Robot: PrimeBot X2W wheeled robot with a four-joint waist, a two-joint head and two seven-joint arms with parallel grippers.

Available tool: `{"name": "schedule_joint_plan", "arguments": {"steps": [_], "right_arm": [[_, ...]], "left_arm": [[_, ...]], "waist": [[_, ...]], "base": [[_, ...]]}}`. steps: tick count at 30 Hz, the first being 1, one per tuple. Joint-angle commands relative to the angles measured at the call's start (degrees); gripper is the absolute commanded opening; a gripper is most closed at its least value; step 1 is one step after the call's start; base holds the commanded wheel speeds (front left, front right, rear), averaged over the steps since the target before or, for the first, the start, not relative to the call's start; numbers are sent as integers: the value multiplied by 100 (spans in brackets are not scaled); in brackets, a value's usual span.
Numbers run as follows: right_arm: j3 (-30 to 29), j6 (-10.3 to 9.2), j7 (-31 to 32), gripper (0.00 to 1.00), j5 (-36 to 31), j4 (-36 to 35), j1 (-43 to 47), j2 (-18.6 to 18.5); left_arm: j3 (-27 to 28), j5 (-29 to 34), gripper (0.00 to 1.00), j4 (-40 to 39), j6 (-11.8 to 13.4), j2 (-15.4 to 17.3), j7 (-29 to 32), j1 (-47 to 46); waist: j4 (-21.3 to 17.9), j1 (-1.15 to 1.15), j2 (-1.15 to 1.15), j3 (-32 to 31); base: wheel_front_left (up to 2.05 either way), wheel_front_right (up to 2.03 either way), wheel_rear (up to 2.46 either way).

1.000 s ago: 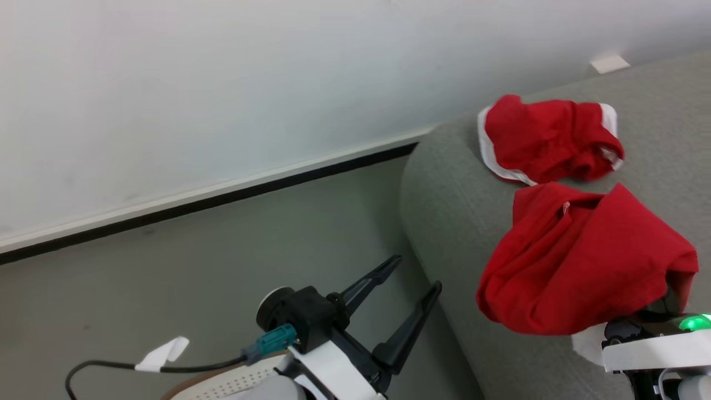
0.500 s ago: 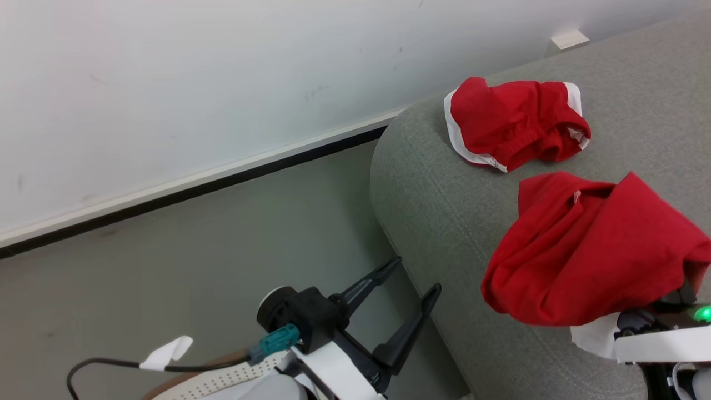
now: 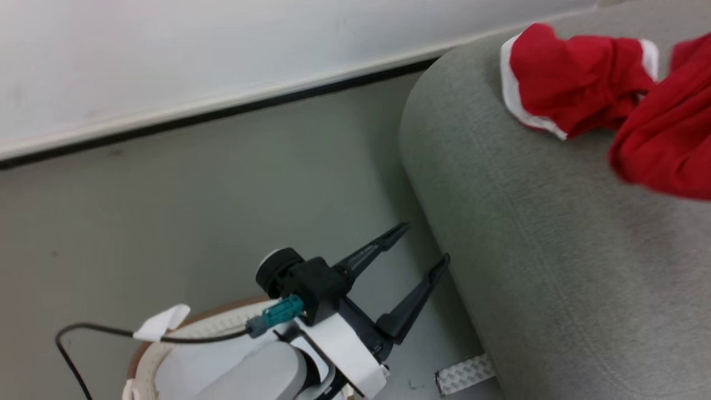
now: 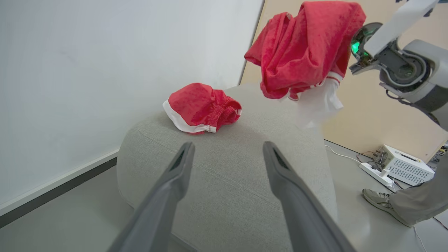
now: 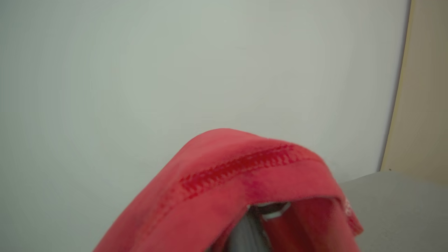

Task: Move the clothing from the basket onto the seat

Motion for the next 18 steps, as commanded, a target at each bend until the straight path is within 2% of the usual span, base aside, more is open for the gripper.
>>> {"name": "schedule_joint_plan", "arguments": {"steps": [1,7,8,12,13,14,15,18], "right_arm": [[-167,-11,109,0,-69,99,-330,-217],[-451,-12,357,0,-398,881,-1270,-1022],[-451,-12,357,0,-398,881,-1270,-1022],[-434,-12,457,0,-495,1663,-1814,-1295],[-429,-13,501,2,-499,1892,-1920,-1334],[-474,-13,551,12,-525,2142,-2019,-1352],[-466,-13,616,16,-561,2397,-2090,-1372],[-71,-12,1035,15,-652,3178,-2140,-1374]], "left_arm": [[21,104,100,-34,-23,82,39,-158],[131,187,100,-180,-28,192,140,-495],[131,187,100,-180,-28,192,140,-495],[178,239,100,-191,-24,220,96,-663],[179,257,100,-184,-31,215,90,-703],[183,253,100,-173,-36,210,81,-740],[180,242,100,-162,-42,196,67,-767],[167,263,100,-115,-59,175,37,-827]], "waist": [[355,-1,0,534],[672,-1,0,1249],[672,-1,0,1249],[830,-1,0,1598],[864,-1,0,1663],[890,-1,0,1718],[915,-1,0,1763],[966,-1,0,1845]], "base": [[0,0,0],[0,0,0],[0,0,0],[0,0,0],[0,0,0],[0,0,0],[0,0,0],[0,0,0]]}}
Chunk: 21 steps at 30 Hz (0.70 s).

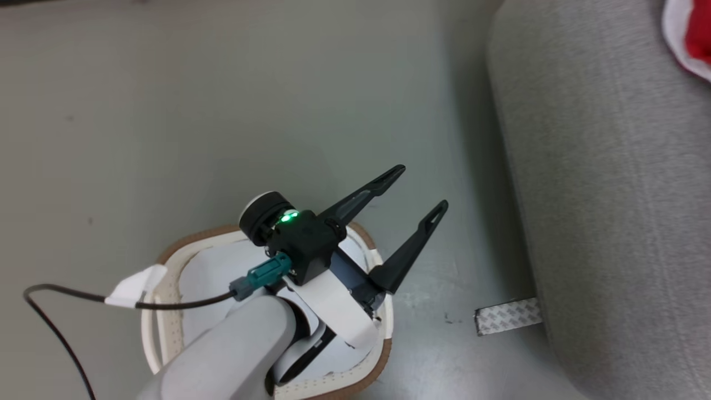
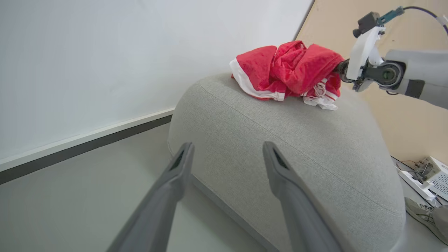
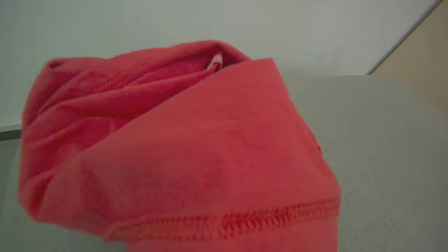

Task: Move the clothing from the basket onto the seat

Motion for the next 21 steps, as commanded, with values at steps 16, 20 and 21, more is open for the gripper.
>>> {"name": "schedule_joint_plan", "arguments": {"steps": [16,20,21], "right_arm": [[1653,-15,888,100,1134,991,390,-130],[2091,-15,973,100,1302,659,712,-327],[2166,-15,985,100,1338,543,818,-402]], "left_arm": [[133,-183,100,222,152,112,-192,262],[205,-310,100,318,241,138,-312,508],[240,-345,100,340,258,149,-347,587]], "waist": [[-265,-1,0,-679],[-341,-1,0,-1189],[-351,-1,0,-1342]], "base": [[0,0,0],[0,0,0],[0,0,0]]}}
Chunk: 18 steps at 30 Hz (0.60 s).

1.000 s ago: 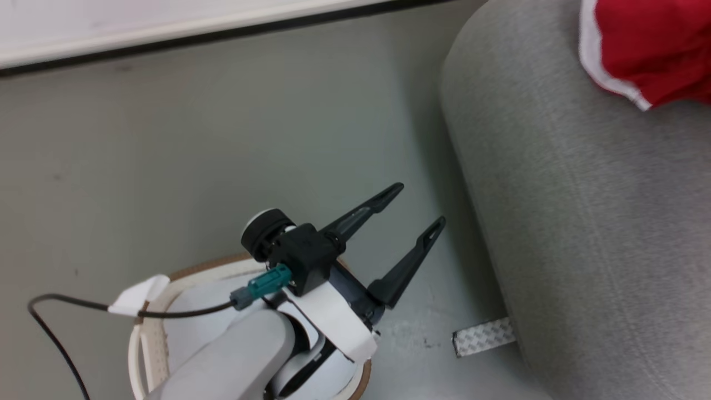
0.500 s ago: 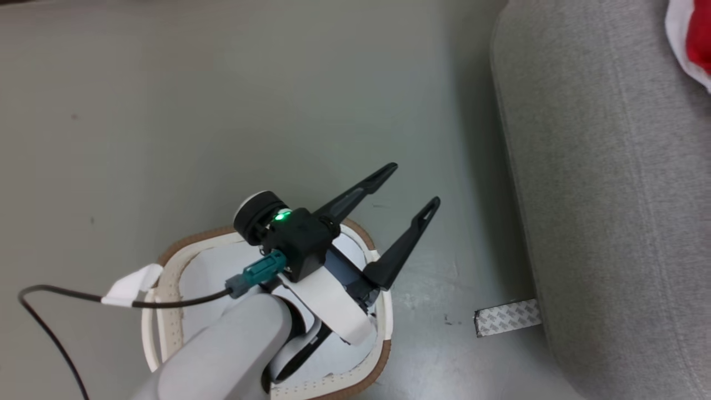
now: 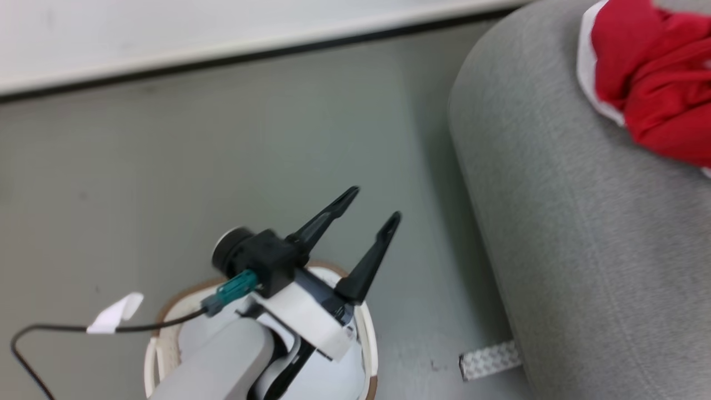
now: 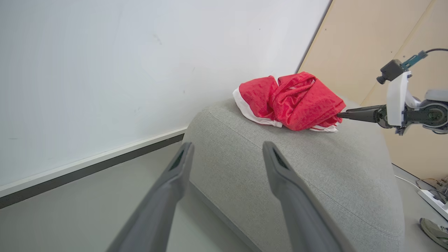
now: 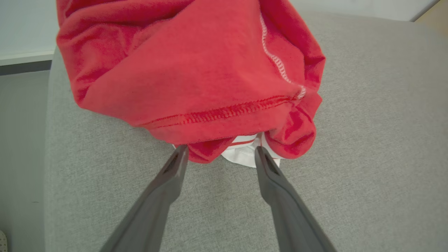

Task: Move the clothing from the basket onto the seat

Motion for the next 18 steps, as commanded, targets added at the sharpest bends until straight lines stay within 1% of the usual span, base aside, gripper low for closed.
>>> {"name": "schedule_joint_plan", "arguments": {"steps": [1,6,8,10,14,16,18], "right_arm": [[22,-15,27,100,116,-132,187,-164],[11,-15,-22,100,260,-992,655,-503],[-92,-15,-70,100,302,-1423,800,-585],[-210,-15,-115,100,319,-1858,963,-574],[-578,-14,-129,100,358,-2612,1365,-272],[-837,-14,-232,100,240,-2898,1638,21],[-1024,-14,-320,100,118,-3176,1969,471]], "left_arm": [[51,-77,100,36,43,48,-61,170],[376,-313,100,27,268,172,-184,642],[541,-379,100,-11,374,248,-209,825],[716,-472,100,-57,495,315,-245,1012],[1081,-682,100,-180,715,432,-262,1393],[1273,-813,100,-230,816,466,-276,1593],[1431,-782,100,-261,985,577,-285,1789]], "waist": [[-86,0,0,-517],[-25,0,0,-1232],[44,0,0,-1472],[146,0,0,-1695],[417,0,0,-2060],[572,0,0,-2211],[726,0,0,-2333]], "base": [[0,0,0],[0,0,0],[0,0,0],[0,0,0],[0,0,0],[0,0,0],[0,0,0]]}}
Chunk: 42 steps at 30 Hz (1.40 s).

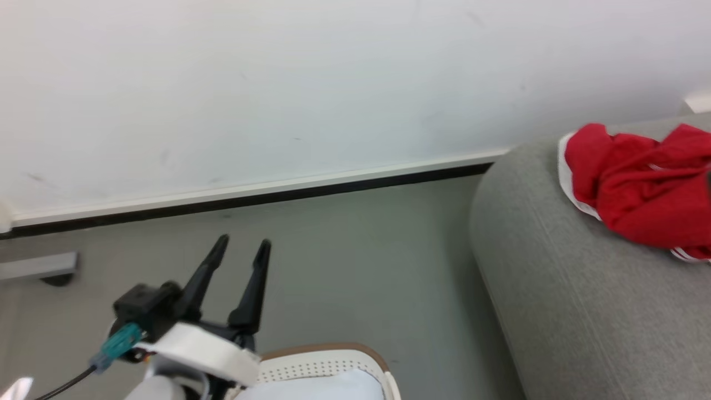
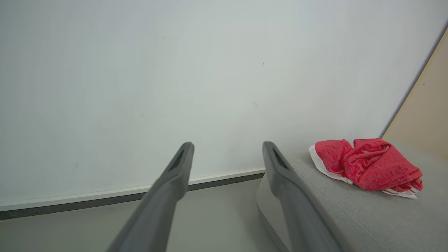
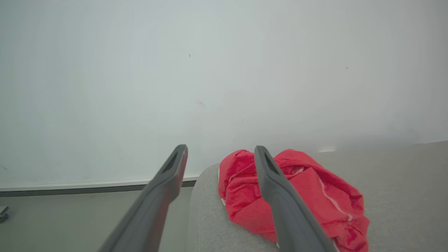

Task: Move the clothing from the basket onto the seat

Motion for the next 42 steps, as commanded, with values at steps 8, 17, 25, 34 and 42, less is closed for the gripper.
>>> {"name": "schedule_joint_plan", "arguments": {"steps": [8,17,25,34,42], "right_arm": [[-334,-13,-905,100,-828,-729,1238,1744],[-229,-13,-2004,100,-1479,-918,2321,2607],[439,-13,-2425,100,-1759,-418,2182,2669],[667,-13,-2611,100,-1813,-26,2000,2713],[744,-13,-2650,100,-1835,63,1956,2704]], "left_arm": [[679,-91,100,-231,236,89,-37,913],[1391,427,100,-235,-274,-504,-36,1564],[2139,1206,100,169,-536,-1003,-37,2039],[2665,1708,100,505,-937,-1486,-38,2049],[2924,1950,100,601,-1251,-1728,-38,1932]], "waist": [[787,2,0,-400],[1096,2,0,-455],[926,2,0,-432],[817,2,0,-447],[773,2,0,-430]], "base": [[0,0,0],[0,0,0],[0,0,0],[0,0,0],[0,0,0]]}}
